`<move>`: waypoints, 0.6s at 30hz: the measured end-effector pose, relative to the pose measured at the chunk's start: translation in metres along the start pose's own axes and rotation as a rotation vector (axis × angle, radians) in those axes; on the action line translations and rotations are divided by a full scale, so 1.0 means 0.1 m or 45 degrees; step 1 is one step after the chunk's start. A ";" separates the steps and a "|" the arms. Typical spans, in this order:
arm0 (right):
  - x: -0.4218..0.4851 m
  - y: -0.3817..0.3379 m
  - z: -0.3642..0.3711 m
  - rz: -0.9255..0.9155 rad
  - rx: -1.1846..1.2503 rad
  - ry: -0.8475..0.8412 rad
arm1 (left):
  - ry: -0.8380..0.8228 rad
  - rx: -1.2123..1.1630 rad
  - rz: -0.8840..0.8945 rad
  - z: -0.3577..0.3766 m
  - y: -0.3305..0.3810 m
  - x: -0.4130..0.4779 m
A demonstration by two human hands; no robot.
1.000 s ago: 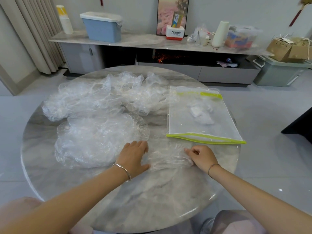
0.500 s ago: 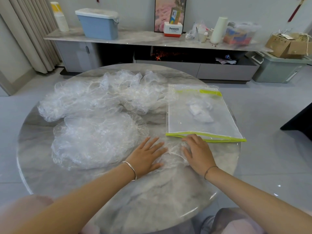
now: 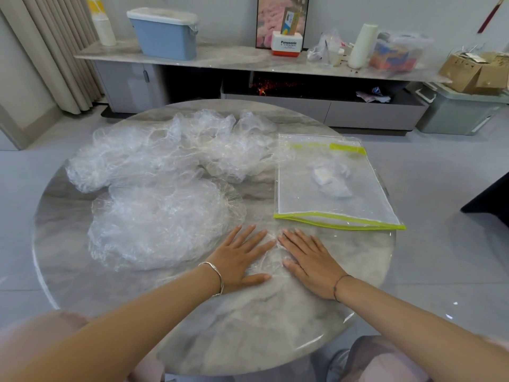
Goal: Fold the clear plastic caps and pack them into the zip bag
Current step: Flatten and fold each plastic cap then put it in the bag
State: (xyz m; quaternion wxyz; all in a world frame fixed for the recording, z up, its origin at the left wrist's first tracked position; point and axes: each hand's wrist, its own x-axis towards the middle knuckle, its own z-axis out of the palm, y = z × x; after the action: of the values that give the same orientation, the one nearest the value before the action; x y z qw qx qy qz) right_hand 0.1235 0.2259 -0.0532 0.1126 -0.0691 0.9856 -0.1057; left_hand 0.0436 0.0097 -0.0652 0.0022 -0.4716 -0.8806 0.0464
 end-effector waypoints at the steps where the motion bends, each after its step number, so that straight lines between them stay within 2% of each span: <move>1: 0.00 0.01 -0.04 -0.016 -0.004 0.019 | 0.006 0.011 0.001 -0.04 0.00 -0.02; 5: -0.03 -0.03 -0.22 -0.126 0.091 0.325 | 0.101 -0.029 -0.016 -0.20 -0.07 -0.11; 8: -0.12 -0.11 -0.28 -0.365 0.082 0.472 | 0.317 -0.082 0.013 -0.18 -0.14 -0.20; 10: -0.17 -0.17 -0.25 -0.530 -0.009 0.397 | 0.346 -0.148 0.008 -0.23 -0.15 -0.26; 11: -0.19 -0.21 -0.23 -0.558 -0.031 0.305 | 0.293 -0.200 -0.006 -0.27 -0.12 -0.29; 14: -0.22 -0.23 -0.18 -0.484 -0.039 0.043 | 0.166 -0.318 -0.064 -0.33 -0.09 -0.34; 17: -0.20 -0.21 -0.14 -0.475 -0.082 0.047 | 0.228 -0.242 -0.024 -0.33 -0.08 -0.34; 18: -0.19 -0.21 -0.13 -0.474 -0.076 0.070 | 0.186 -0.244 -0.002 -0.32 -0.08 -0.34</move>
State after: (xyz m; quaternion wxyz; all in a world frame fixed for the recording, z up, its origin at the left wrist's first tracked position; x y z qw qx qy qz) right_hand 0.1414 0.2109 -0.0322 0.0618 -0.2507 0.9612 -0.0971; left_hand 0.0578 -0.0205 -0.0315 0.0213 -0.4711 -0.8788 -0.0725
